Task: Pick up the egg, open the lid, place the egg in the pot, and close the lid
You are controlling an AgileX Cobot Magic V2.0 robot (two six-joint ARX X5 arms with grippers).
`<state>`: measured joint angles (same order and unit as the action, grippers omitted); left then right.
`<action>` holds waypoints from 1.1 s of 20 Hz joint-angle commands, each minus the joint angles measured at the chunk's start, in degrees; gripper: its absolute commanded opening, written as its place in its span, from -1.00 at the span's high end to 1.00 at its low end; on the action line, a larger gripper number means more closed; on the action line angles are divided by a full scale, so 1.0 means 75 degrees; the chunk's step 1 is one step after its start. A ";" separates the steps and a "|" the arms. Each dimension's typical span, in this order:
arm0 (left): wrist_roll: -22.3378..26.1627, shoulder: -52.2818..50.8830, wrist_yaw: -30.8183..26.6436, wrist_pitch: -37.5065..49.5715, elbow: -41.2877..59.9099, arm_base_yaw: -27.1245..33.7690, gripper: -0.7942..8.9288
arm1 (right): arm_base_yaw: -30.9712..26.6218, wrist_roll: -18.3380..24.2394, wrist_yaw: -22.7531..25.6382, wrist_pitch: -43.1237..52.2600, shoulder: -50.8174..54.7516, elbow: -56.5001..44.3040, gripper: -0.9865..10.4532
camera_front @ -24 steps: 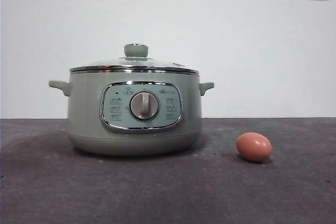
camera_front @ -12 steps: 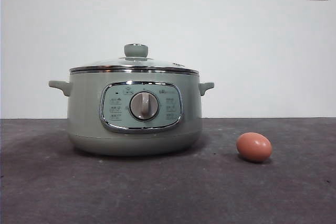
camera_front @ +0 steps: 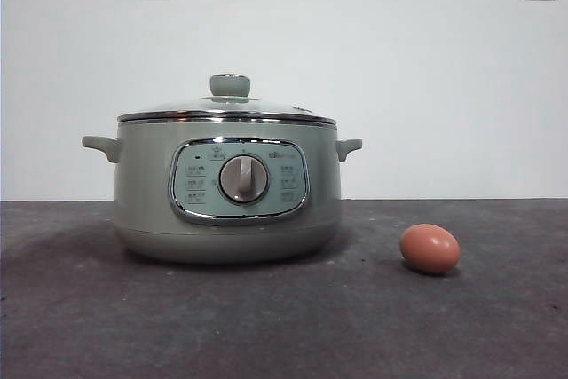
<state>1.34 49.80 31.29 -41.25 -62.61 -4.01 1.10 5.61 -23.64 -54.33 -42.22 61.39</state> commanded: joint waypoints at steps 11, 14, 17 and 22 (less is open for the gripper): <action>0.0860 0.4712 -0.2002 0.0082 -0.3450 -0.2095 -0.45 | 0.0009 -0.0006 -0.0073 -0.0131 -0.0452 0.0035 -0.25; 0.0889 0.5534 -0.2177 0.0201 -0.3914 -0.2291 -0.45 | 0.0009 -0.0009 -0.0076 -0.0192 -0.0452 0.0035 -0.25; 0.0883 0.6094 -0.2180 0.0522 -0.3972 -0.2407 -0.45 | 0.0009 -0.0009 -0.0082 -0.0204 -0.0452 0.0035 -0.25; 0.0883 0.6677 -0.2186 0.0731 -0.3972 -0.2515 -0.45 | 0.0009 -0.0006 -0.0082 -0.0195 -0.0460 0.0035 -0.25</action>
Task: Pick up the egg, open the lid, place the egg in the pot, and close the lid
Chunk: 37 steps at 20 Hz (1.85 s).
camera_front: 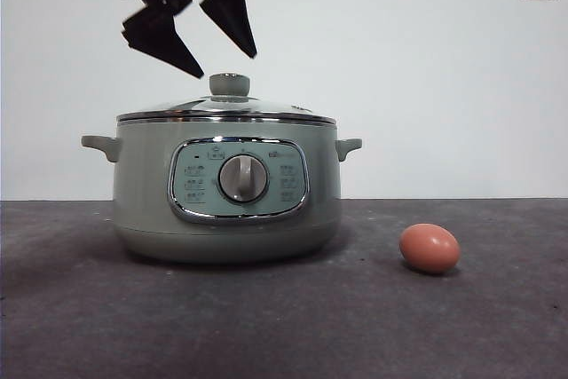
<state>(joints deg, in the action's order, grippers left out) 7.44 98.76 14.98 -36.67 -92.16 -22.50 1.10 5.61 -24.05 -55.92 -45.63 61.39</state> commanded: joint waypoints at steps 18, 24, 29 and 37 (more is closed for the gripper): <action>0.0023 0.0495 -0.0548 -0.0032 -0.0032 -0.0294 0.48 | 0.0009 0.0000 -0.0026 0.0029 -0.0297 0.0035 -0.21; 0.0009 0.0495 -0.0545 -0.0099 -0.0032 -0.0294 0.85 | 0.0009 -0.0003 -0.0026 0.0026 -0.0300 0.0038 -0.21; 0.0006 0.0391 -0.0542 -0.0111 -0.0227 -0.0291 0.85 | 0.0009 -0.0003 -0.0023 0.0029 -0.0300 0.0035 -0.21; 0.0012 0.0041 -0.0548 -0.0799 -0.1338 -0.0283 0.85 | 0.0009 -0.0006 -0.0020 0.0119 -0.0595 0.0035 -0.21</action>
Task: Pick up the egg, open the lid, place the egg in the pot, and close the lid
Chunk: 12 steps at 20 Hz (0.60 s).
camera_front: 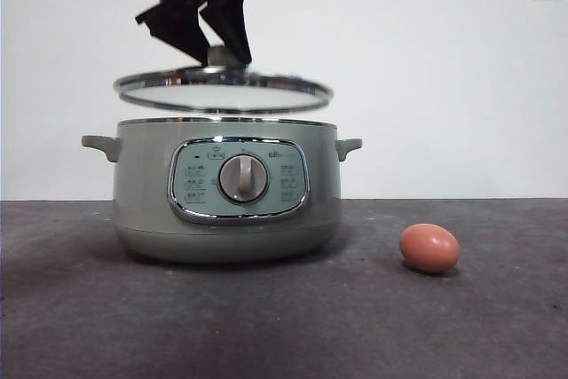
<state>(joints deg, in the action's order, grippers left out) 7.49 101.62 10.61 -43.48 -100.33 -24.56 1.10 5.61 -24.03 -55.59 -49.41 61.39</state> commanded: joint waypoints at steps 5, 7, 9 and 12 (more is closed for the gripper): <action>-0.0198 -0.1606 0.0038 -0.0108 -0.0265 0.0335 0.85 | 0.0216 -0.0152 -0.0023 0.0472 -0.1014 0.0035 -0.21; -0.0195 -0.2203 0.0041 -0.0341 -0.0262 0.0577 0.85 | 0.0580 -0.0152 0.0015 0.0708 -0.1577 0.0035 -0.21; -0.0184 -0.2783 0.0041 -0.0659 -0.0259 0.0804 0.85 | 0.1058 -0.0149 0.0329 0.1096 -0.2203 0.0035 -0.21; -0.0131 -0.3541 0.0041 -0.1131 -0.0137 0.1186 0.85 | 0.1699 -0.0149 0.0933 0.1702 -0.3197 0.0035 -0.21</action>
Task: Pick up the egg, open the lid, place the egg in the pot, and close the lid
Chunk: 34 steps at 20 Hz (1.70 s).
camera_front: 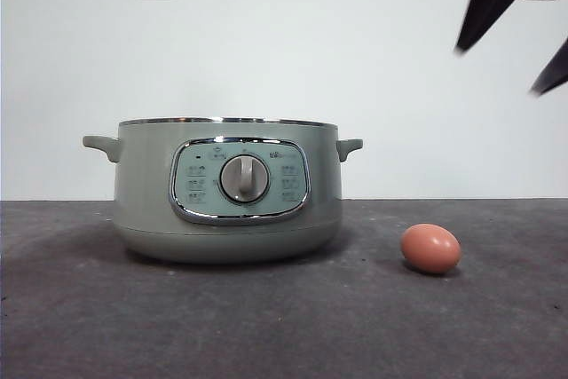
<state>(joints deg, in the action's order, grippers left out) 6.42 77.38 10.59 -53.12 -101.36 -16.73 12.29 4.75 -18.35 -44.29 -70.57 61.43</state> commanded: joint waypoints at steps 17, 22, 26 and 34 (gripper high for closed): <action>-0.0455 -0.5327 0.0373 -0.0743 0.4205 0.0775 0.85 | 0.1376 -0.0172 0.1597 0.1865 -0.3576 0.0029 -0.06; -0.0600 -0.5677 0.0344 -0.0918 0.4205 0.0775 0.85 | 0.1460 -0.0280 0.1582 0.1792 -0.3838 0.0029 0.02; -0.0600 -0.5680 0.0306 -0.0933 0.4205 0.0775 0.85 | 0.1588 -0.0393 0.1629 0.1673 -0.3958 0.0029 0.30; -0.0597 -0.5680 0.0184 -0.0935 0.4205 0.0775 0.85 | 0.1617 -0.0437 0.1620 0.1658 -0.3946 0.0029 0.85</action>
<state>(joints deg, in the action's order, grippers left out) 2.33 35.40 11.62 -62.57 -69.38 -11.16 24.32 2.11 -6.24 -31.83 -99.77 61.58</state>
